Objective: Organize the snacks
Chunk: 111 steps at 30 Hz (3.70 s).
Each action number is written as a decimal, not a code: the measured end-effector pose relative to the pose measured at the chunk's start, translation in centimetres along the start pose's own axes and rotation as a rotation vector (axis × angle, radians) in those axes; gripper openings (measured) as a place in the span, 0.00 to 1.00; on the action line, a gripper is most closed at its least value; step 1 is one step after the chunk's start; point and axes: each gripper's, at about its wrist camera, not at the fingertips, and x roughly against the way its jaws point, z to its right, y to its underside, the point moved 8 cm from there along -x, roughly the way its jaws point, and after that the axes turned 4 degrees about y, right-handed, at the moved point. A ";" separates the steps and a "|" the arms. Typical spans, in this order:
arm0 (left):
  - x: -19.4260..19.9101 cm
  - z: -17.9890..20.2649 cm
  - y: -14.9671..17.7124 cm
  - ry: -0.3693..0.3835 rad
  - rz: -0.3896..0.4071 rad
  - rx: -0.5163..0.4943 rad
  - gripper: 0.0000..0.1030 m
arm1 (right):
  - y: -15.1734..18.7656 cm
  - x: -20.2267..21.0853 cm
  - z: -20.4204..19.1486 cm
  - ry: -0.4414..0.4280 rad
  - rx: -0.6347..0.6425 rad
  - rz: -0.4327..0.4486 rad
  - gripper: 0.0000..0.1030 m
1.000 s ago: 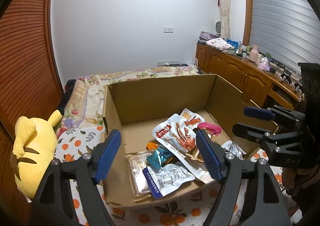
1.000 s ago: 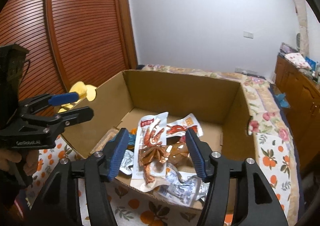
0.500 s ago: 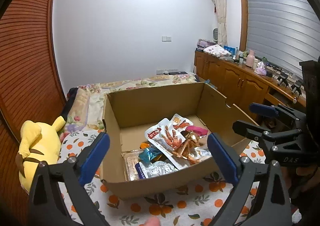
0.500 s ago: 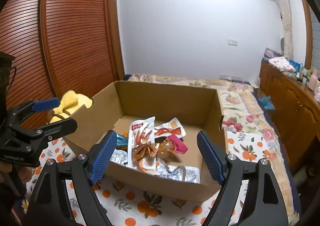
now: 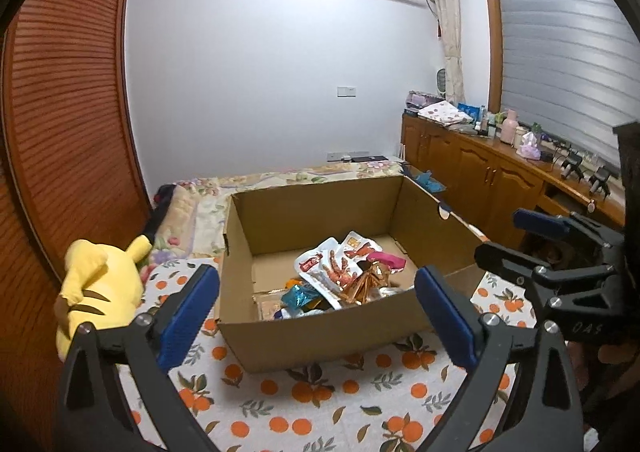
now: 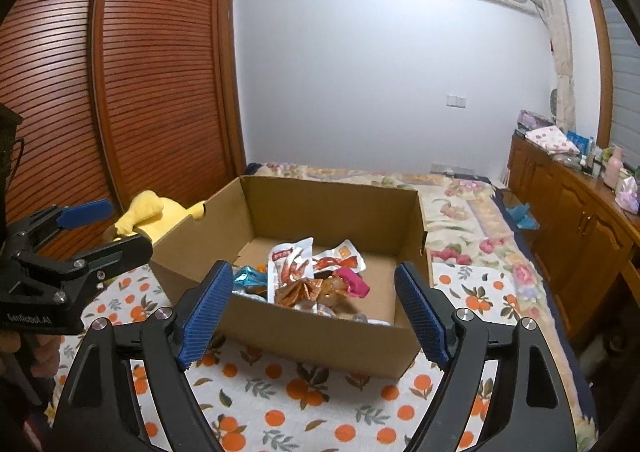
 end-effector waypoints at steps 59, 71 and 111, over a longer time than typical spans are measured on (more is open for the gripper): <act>5.3 -0.5 4.5 -0.078 0.026 0.071 0.96 | 3.5 7.0 0.7 0.116 -0.070 0.041 0.83; 5.3 -0.7 4.7 -0.083 0.026 0.070 0.96 | 3.6 7.0 0.7 0.115 -0.073 0.041 0.83; 5.3 -0.5 4.9 -0.080 0.023 0.069 0.96 | 3.9 7.0 0.8 0.122 -0.075 0.039 0.83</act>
